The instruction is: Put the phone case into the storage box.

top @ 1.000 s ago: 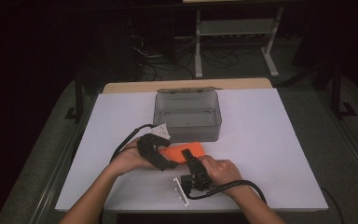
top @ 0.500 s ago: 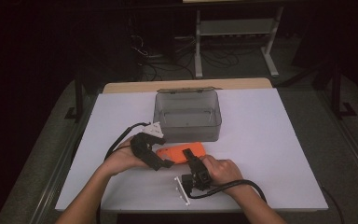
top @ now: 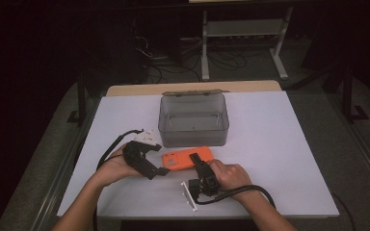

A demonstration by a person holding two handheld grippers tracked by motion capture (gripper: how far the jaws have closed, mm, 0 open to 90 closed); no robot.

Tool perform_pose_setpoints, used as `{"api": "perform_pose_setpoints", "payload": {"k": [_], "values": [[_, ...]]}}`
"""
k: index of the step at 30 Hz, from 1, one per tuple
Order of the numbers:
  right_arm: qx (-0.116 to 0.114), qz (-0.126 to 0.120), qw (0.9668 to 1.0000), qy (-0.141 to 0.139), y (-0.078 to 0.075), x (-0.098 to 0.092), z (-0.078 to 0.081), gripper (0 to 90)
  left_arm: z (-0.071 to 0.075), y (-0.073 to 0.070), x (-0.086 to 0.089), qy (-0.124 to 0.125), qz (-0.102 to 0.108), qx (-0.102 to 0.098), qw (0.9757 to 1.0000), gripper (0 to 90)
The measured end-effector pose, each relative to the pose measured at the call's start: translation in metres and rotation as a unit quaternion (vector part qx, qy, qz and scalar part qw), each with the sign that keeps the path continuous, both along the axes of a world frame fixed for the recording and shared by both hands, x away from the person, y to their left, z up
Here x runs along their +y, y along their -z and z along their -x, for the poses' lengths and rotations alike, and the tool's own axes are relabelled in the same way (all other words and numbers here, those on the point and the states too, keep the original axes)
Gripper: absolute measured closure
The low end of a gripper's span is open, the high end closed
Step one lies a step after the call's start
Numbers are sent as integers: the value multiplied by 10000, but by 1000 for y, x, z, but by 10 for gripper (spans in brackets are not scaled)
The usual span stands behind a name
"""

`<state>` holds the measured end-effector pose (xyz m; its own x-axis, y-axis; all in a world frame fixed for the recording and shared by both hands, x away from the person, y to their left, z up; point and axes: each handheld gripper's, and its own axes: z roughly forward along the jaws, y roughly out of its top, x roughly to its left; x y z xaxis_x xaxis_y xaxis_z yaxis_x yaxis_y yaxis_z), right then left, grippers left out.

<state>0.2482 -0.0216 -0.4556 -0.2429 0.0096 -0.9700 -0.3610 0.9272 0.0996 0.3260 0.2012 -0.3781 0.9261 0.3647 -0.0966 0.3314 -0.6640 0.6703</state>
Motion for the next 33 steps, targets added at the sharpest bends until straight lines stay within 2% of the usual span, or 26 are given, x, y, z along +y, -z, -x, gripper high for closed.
{"api": "perform_pose_setpoints", "payload": {"k": [16,33], "values": [[15,44,10000,-8,0,0,0,830,16,16,41,-459,26,-139,9988,53],[19,15,10000,-2,-1,-1,0,829,32,40,56,-828,-111,-278,9961,0]]}}
